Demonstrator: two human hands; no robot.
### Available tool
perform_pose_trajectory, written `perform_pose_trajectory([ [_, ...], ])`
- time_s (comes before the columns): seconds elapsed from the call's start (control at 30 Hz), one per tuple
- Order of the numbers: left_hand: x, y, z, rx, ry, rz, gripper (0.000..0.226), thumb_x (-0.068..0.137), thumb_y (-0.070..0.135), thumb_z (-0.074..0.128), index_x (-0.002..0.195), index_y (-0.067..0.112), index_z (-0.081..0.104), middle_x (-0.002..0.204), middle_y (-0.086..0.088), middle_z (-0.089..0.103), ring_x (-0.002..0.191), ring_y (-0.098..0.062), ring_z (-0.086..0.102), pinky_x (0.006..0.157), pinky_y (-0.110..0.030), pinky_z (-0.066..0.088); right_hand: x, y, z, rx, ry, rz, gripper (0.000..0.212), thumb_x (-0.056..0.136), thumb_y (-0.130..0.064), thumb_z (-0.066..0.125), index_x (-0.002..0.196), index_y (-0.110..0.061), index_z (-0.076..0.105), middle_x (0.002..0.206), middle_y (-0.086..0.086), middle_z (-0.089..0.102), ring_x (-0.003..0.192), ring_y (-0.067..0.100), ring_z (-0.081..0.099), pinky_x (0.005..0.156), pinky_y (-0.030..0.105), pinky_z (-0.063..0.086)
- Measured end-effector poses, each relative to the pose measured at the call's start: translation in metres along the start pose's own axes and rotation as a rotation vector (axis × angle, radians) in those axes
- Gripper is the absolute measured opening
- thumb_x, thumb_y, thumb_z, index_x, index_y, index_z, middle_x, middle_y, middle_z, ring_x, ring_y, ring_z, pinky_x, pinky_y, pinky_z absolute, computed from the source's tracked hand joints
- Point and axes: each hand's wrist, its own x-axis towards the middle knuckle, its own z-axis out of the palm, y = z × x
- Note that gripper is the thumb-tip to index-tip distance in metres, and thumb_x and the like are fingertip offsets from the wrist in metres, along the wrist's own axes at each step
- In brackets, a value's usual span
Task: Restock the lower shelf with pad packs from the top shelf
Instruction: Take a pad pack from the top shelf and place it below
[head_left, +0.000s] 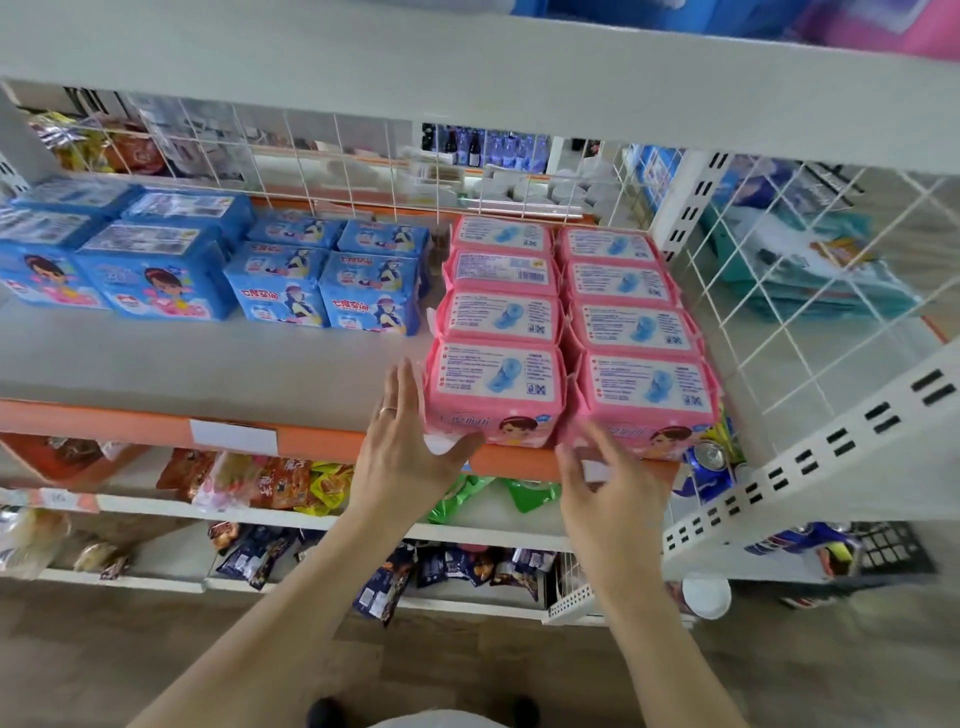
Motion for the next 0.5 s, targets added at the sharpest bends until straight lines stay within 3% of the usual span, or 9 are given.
perform_pose_trajectory([
  [0.07, -0.004, 0.003, 0.004, 0.032, 0.036, 0.059, 0.117, 0.078, 0.070, 0.064, 0.157, 0.032, -0.013, 0.167, 0.001, -0.012, 0.154, -0.028, 0.004, 0.117, -0.053, 0.027, 0.007, 0.009, -0.019, -0.083, 0.188, -0.065, 0.047, 0.084, -0.029, 0.075, 0.126, -0.012, 0.064, 0.127, 0.005, 0.066, 0.115, 0.022, 0.061, 0.104, 0.041, 0.045],
  [0.13, -0.006, 0.009, 0.007, 0.052, 0.059, 0.147, 0.115, 0.075, 0.073, 0.061, 0.156, 0.039, -0.012, 0.165, 0.003, -0.019, 0.153, -0.032, -0.005, 0.113, -0.058, 0.028, 0.020, 0.018, -0.032, -0.224, 0.239, -0.065, 0.067, 0.076, -0.036, 0.082, 0.136, -0.018, 0.057, 0.148, 0.013, 0.047, 0.139, 0.034, 0.035, 0.113, 0.047, 0.023],
  [0.23, 0.001, 0.020, 0.008, 0.113, 0.036, 0.196, 0.107, 0.071, 0.081, 0.051, 0.154, 0.048, -0.009, 0.163, 0.004, -0.025, 0.151, -0.039, -0.010, 0.109, -0.066, 0.028, 0.044, 0.028, -0.046, -0.364, -0.035, 0.080, 0.101, 0.069, -0.061, 0.077, 0.153, -0.041, 0.025, 0.166, 0.008, -0.002, 0.150, 0.036, -0.011, 0.116, 0.053, -0.003],
  [0.33, 0.013, 0.028, 0.006, 0.201, 0.028, 0.212, 0.102, 0.075, 0.079, 0.056, 0.155, 0.047, 0.001, 0.164, 0.004, -0.026, 0.151, -0.039, -0.014, 0.108, -0.068, 0.031, 0.068, 0.034, -0.051, -0.374, -0.307, 0.186, 0.114, 0.067, -0.066, 0.075, 0.154, -0.048, 0.002, 0.164, -0.001, -0.018, 0.150, 0.032, -0.020, 0.120, 0.056, -0.001],
  [0.43, 0.024, 0.027, 0.005, 0.252, 0.018, 0.254, 0.102, 0.072, 0.077, 0.060, 0.156, 0.044, 0.012, 0.166, 0.002, -0.019, 0.150, -0.038, -0.019, 0.108, -0.070, 0.029, 0.082, 0.040, -0.046, -0.352, -0.354, 0.141, 0.122, 0.063, -0.065, 0.079, 0.152, -0.051, -0.002, 0.164, -0.003, -0.018, 0.150, 0.036, -0.017, 0.120, 0.061, 0.008],
  [0.5, 0.032, 0.027, 0.006, 0.306, -0.020, 0.282, 0.101, 0.071, 0.081, 0.048, 0.156, 0.042, 0.013, 0.166, -0.004, -0.017, 0.149, -0.040, -0.021, 0.113, -0.072, 0.015, 0.087, 0.045, -0.040, -0.367, -0.364, 0.102, 0.122, 0.063, -0.066, 0.078, 0.152, -0.052, -0.004, 0.164, -0.002, -0.020, 0.149, 0.037, -0.019, 0.118, 0.061, 0.006],
])
